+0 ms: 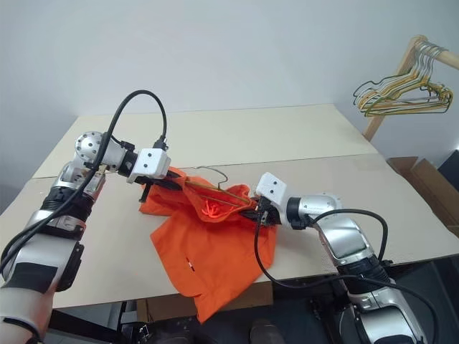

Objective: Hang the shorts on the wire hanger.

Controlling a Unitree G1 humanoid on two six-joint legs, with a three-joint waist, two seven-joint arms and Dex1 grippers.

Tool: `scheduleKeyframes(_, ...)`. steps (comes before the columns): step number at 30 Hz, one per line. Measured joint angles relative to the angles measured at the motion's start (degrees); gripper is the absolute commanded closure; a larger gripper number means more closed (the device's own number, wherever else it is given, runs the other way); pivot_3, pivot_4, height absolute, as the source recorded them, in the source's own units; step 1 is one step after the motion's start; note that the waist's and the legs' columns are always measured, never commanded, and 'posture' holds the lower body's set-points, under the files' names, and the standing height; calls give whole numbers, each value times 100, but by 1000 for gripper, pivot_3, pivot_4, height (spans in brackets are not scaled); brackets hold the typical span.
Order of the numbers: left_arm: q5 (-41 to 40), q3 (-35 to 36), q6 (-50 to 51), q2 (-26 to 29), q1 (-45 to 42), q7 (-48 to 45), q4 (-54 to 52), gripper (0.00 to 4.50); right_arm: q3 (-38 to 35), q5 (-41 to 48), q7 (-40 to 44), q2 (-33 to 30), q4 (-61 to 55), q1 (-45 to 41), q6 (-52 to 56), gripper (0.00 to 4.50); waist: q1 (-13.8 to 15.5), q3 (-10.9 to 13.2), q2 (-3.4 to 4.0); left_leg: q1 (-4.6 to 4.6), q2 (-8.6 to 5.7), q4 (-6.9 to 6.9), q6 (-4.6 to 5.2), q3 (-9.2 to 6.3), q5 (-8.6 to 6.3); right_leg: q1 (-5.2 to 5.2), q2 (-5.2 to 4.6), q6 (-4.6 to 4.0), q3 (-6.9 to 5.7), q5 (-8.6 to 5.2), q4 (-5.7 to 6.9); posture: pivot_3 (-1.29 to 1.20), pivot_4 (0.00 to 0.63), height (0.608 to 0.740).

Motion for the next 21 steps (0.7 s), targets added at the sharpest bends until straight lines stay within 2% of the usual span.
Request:
scheduleKeyframes(1, 0, 0, -1, 0, 0, 3, 1, 4500, -1, 0, -2, -1, 0, 0, 7, 4343, -2, 0, 0, 0, 0, 0, 0, 0, 0, 0, 0, 0, 0, 0, 0, -130, 0, 740)
scheduleKeyframes(3, -1, 13, -4, -2, 0, 64, 34, 4500, -1, 8, 7, -8, -16, 0, 11, 4490, -9, 0, 0, 1, 1, 0, 0, 0, 0, 0, 1, 0, 0, 0, 1, -133, 0, 740)
scheduleKeyframes(4, -20, 27, -23, -15, 0, 71, 92, 3997, -14, 27, 7, -14, -26, 0, 18, 4500, -13, 0, 0, 1, 1, 0, 0, 0, 0, 0, 1, 0, 0, 0, 1, -133, 0, 740)
scheduleKeyframes(7, -107, 161, -128, -44, -1, 167, 291, 3398, -62, 101, 10, -76, -94, 0, 124, 4500, -14, 0, 0, 1, 1, 0, 0, 0, 0, -1, 1, 0, 0, 0, 1, -140, 0, 740)
scheduleKeyframes(17, -459, 1028, -213, 122, -279, 791, 913, 113, -994, 676, 8, -848, -548, -72, 1022, 4500, -12, 0, 0, -1, 1, -1, 0, -1, 0, -1, -1, 0, -1, 0, -3, -160, 0, 740)
scheduleKeyframes(21, -690, 1442, -147, 231, -429, 1060, 955, 52, -1334, 860, -63, -1053, -592, -80, 1290, 4500, -26, 0, 0, 1, 2, -1, 1, 0, 0, 0, -2, 0, -1, 0, -2, -175, 0, 740)
